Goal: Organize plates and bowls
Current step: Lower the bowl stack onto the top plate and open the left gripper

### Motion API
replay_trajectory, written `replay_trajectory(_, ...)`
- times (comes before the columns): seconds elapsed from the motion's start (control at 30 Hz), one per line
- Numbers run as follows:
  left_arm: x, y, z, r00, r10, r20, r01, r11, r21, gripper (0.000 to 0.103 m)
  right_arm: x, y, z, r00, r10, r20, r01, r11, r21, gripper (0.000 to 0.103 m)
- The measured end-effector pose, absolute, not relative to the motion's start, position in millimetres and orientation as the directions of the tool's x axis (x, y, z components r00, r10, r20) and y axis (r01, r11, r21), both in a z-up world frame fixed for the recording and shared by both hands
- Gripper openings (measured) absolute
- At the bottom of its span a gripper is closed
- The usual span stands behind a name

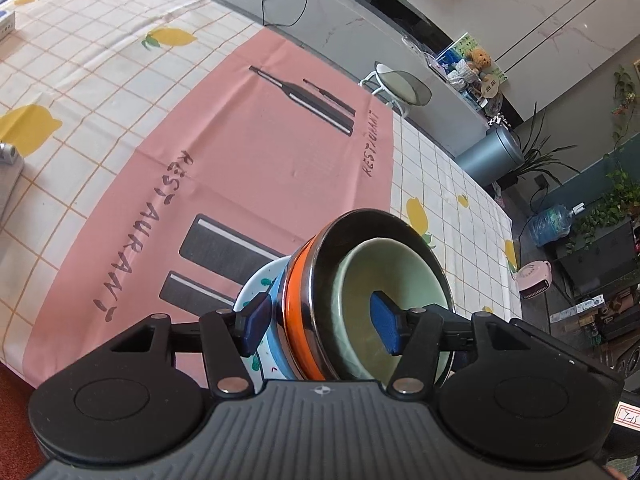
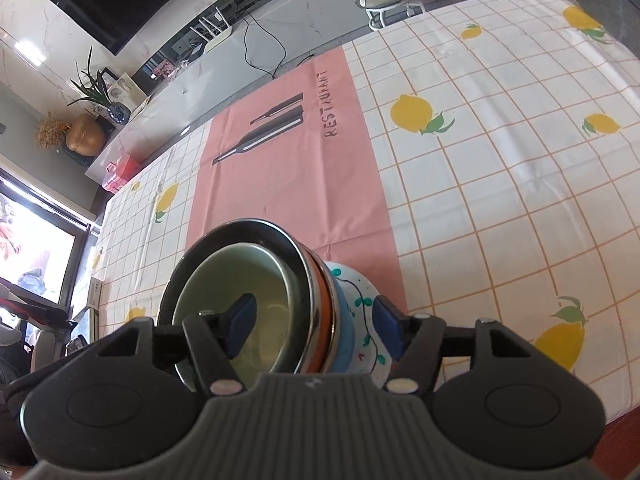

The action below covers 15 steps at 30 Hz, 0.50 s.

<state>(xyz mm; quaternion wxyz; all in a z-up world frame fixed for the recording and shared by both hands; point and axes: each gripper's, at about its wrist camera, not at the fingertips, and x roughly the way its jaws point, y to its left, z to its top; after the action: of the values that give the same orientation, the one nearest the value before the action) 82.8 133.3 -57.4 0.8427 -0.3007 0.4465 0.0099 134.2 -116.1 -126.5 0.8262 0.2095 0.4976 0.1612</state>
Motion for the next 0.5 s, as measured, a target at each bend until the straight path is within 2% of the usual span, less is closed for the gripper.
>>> replay_trajectory(0.2,68.4,120.0,-20.0,0.698,-0.155,-0.699,-0.205,0.893,-0.402,0.067,121.2,-122.1,-105.0,0.518,0.441,-0.733,-0.109,0.884,0.455,0.069)
replay_trajectory(0.5,26.5,83.6,27.2,0.816,-0.167,-0.553,0.041,0.972,-0.233,0.069,74.5,-124.7,-59.6,0.667,0.386,-0.637,-0.280,0.922,0.266,0.069)
